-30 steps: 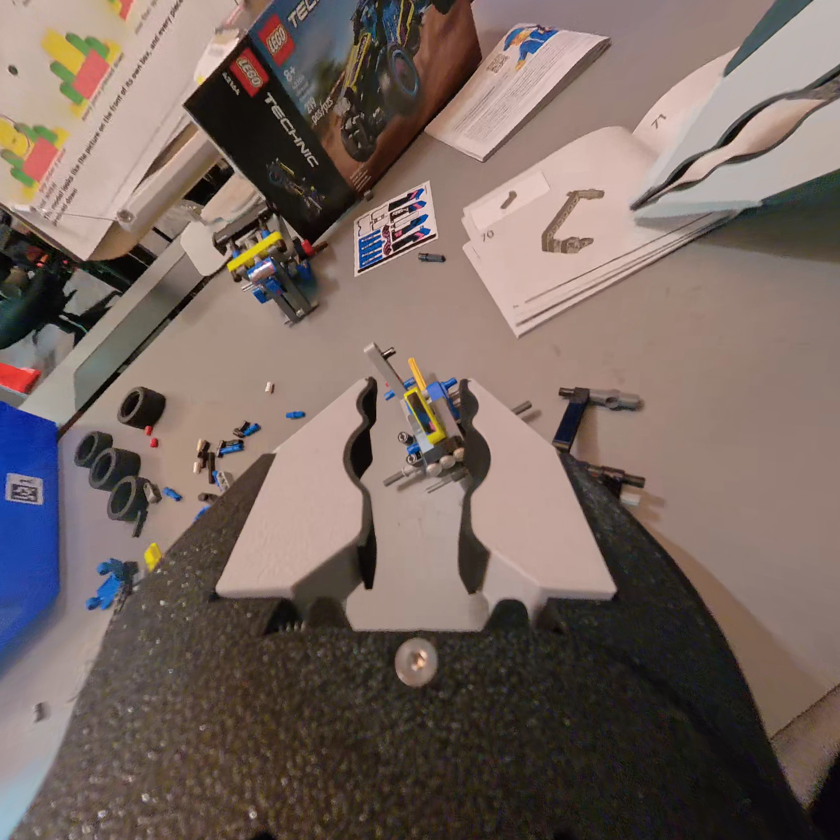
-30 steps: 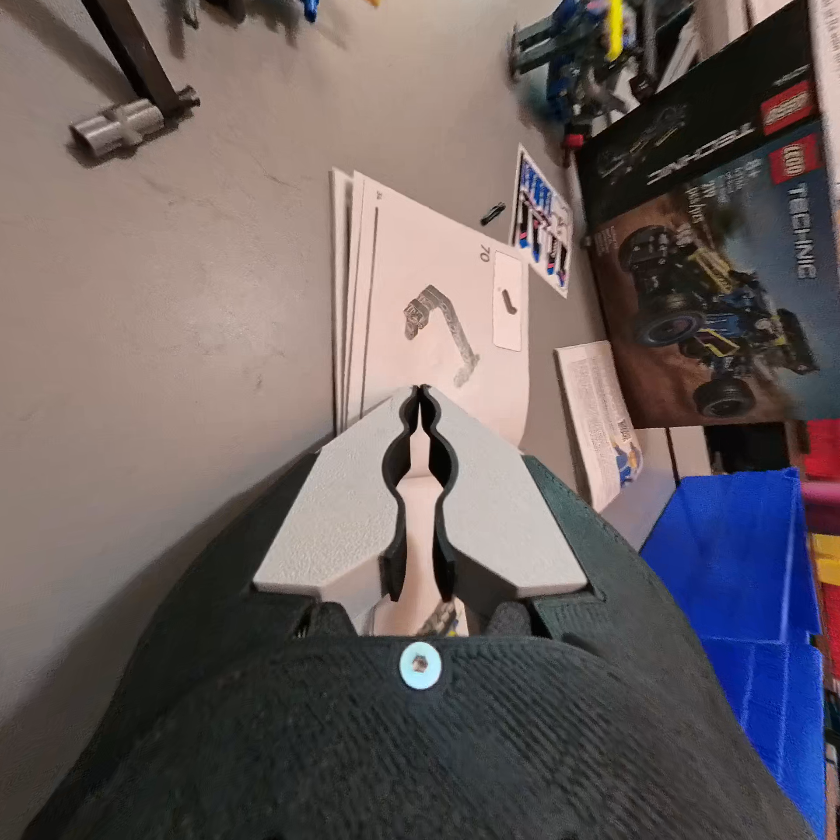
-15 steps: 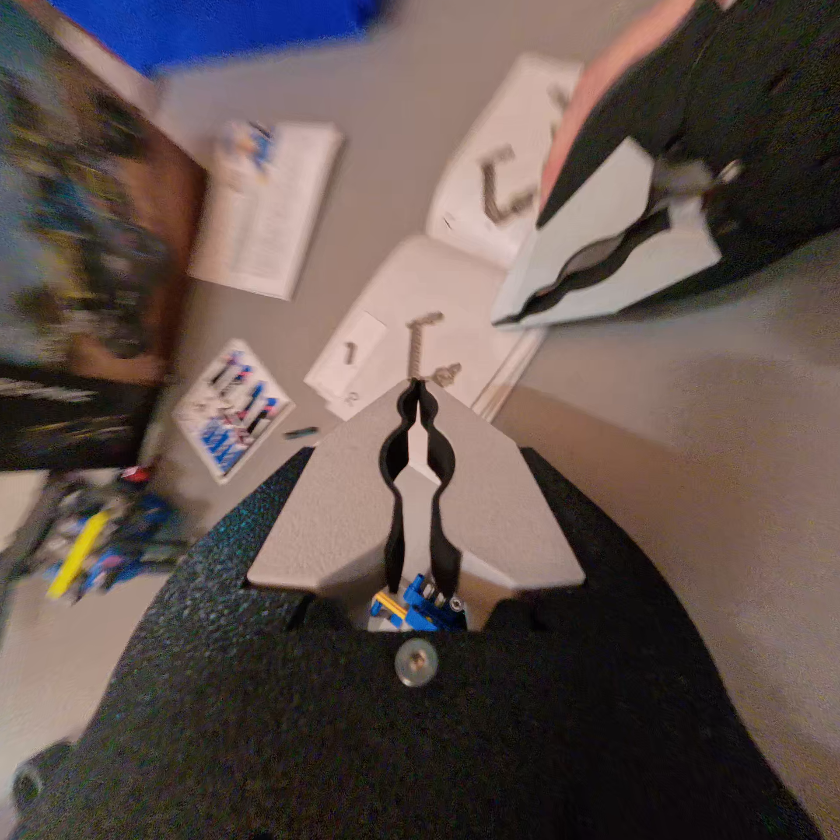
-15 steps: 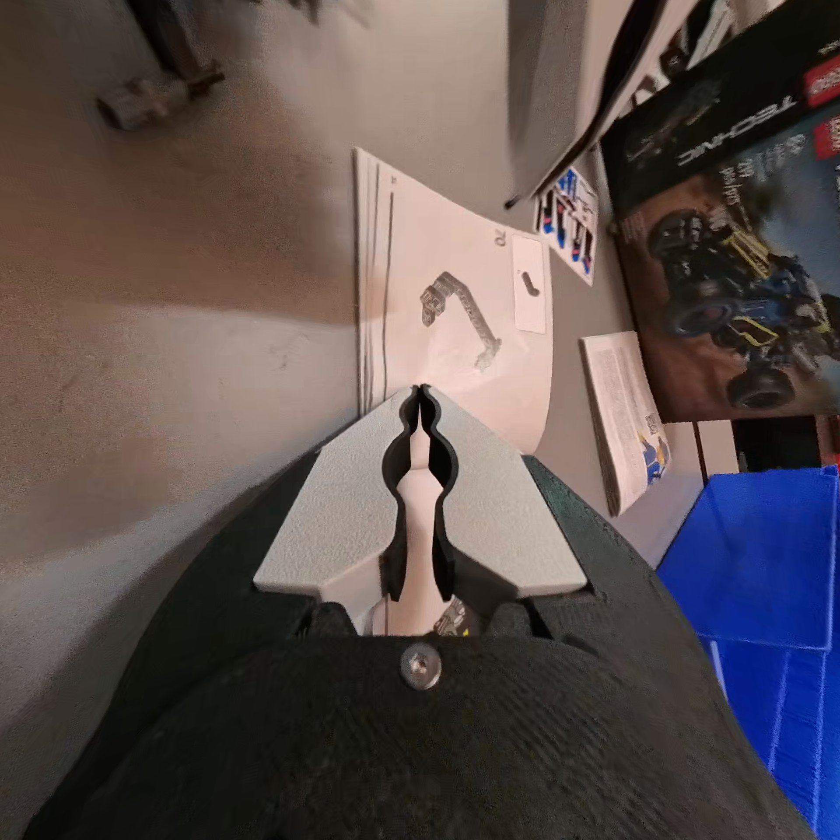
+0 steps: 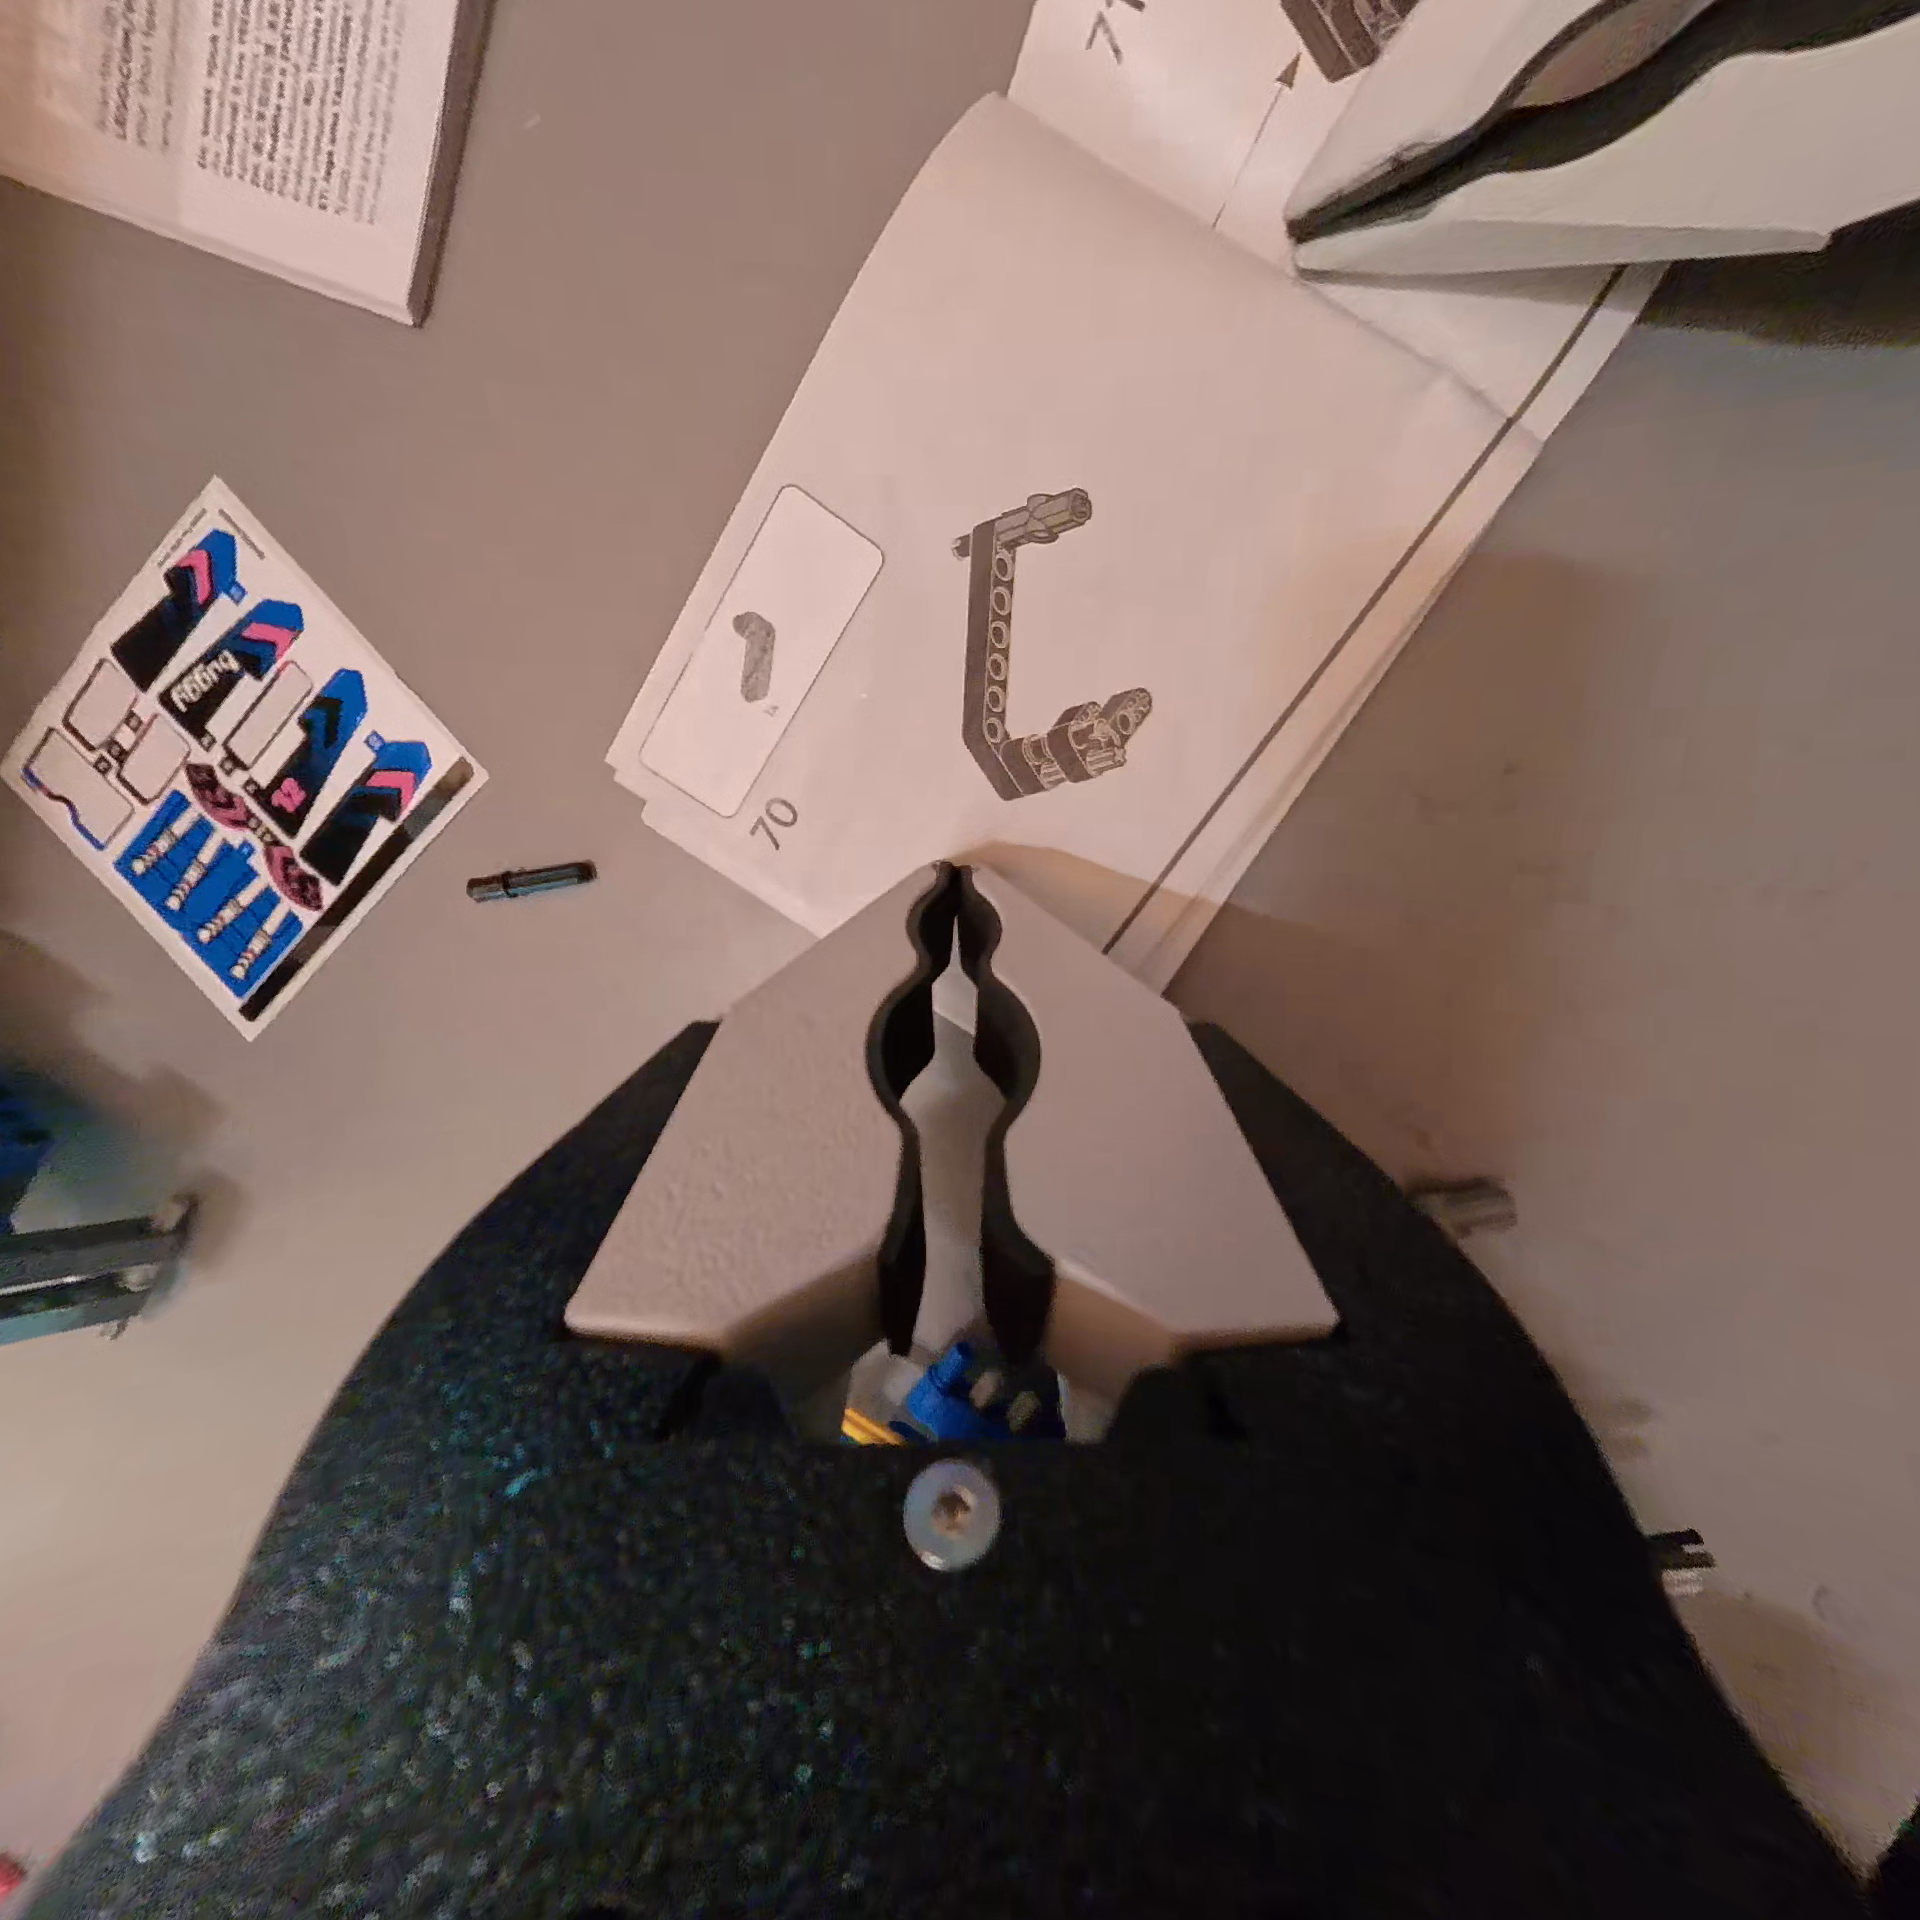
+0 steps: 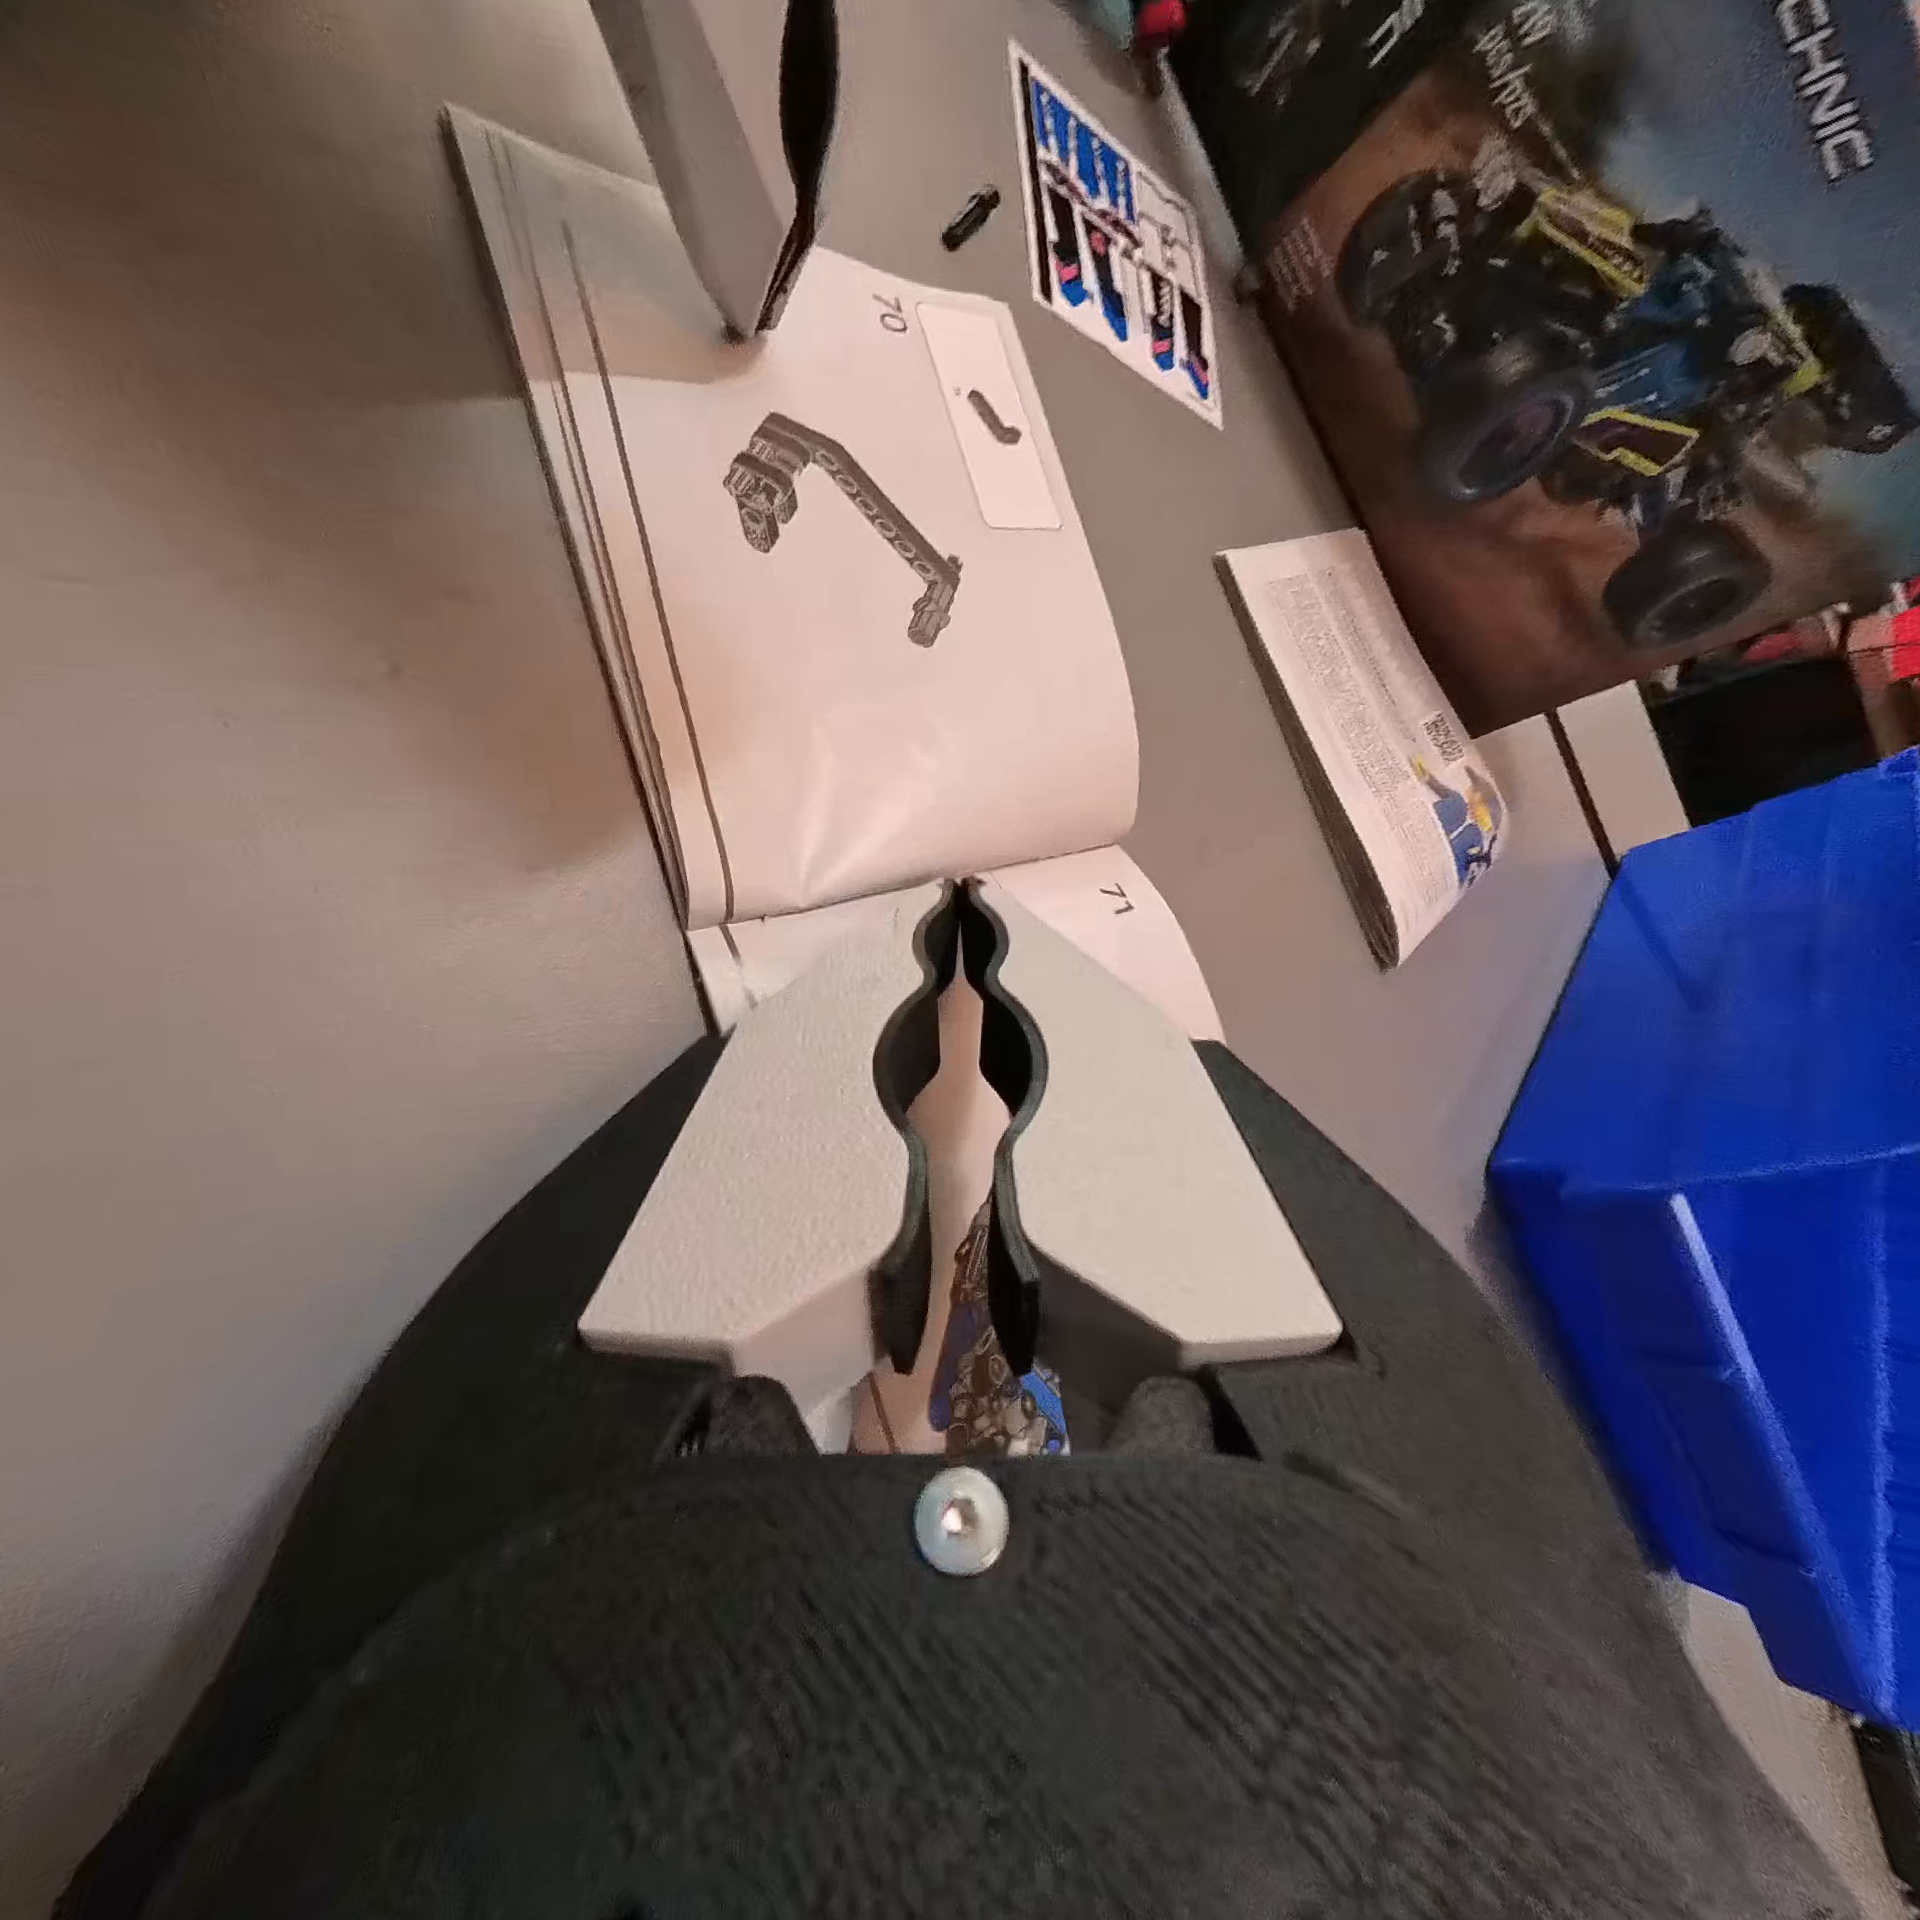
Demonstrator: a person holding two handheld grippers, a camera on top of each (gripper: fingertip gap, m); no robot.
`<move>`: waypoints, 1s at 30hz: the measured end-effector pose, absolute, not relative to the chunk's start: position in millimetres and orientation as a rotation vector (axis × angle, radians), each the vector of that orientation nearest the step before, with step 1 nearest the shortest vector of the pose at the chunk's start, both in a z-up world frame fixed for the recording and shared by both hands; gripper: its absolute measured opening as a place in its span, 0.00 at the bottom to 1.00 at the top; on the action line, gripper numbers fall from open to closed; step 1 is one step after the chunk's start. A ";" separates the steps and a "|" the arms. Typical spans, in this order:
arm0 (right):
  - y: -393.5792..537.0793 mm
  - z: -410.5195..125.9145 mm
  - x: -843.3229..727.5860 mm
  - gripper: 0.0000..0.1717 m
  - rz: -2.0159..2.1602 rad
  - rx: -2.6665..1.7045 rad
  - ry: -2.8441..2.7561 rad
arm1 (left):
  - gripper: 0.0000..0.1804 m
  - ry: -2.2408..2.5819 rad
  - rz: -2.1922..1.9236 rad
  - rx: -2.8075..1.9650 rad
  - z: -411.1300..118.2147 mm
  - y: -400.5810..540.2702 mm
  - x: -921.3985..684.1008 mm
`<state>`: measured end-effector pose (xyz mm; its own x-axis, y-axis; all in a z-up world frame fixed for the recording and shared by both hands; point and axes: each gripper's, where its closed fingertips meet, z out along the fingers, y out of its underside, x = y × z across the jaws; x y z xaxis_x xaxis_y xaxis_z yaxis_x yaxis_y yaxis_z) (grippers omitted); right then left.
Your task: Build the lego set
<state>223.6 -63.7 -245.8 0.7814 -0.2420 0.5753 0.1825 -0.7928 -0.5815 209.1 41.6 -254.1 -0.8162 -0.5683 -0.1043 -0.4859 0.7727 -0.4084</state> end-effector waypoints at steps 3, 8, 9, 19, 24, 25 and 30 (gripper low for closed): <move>-62.3 -246.9 224.3 0.00 -0.873 -2.354 -0.005 | 0.00 2.784 -0.513 -0.875 -253.9 44.1 203.9; -49.5 -233.4 232.2 0.00 -0.941 -2.304 -0.083 | 0.00 2.725 -0.652 -0.918 -234.3 39.8 205.2; -45.6 -233.2 235.8 0.00 -0.949 -2.306 -0.096 | 0.00 2.721 -0.711 -0.943 -228.3 37.2 205.1; -24.0 -247.4 241.9 0.00 -0.961 -2.367 -0.305 | 0.00 2.720 -0.563 -0.841 -249.7 54.7 223.5; -24.5 -247.2 242.3 0.00 -0.966 -2.331 -0.248 | 0.00 2.730 -0.553 -0.811 -253.2 57.1 219.6; -24.6 -247.3 242.2 0.00 -0.963 -2.328 -0.243 | 0.00 2.734 -0.558 -0.829 -253.2 57.1 219.6; -24.7 -247.6 242.5 0.00 -0.888 -2.324 -0.193 | 0.00 2.743 -0.573 -0.843 -253.4 57.3 219.4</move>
<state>242.5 -24.7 -247.6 0.7617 -0.0849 0.6424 0.3437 -0.7875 -0.5116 219.4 57.3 -253.4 -0.8128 -0.5758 -0.0887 -0.4920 0.7600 -0.4247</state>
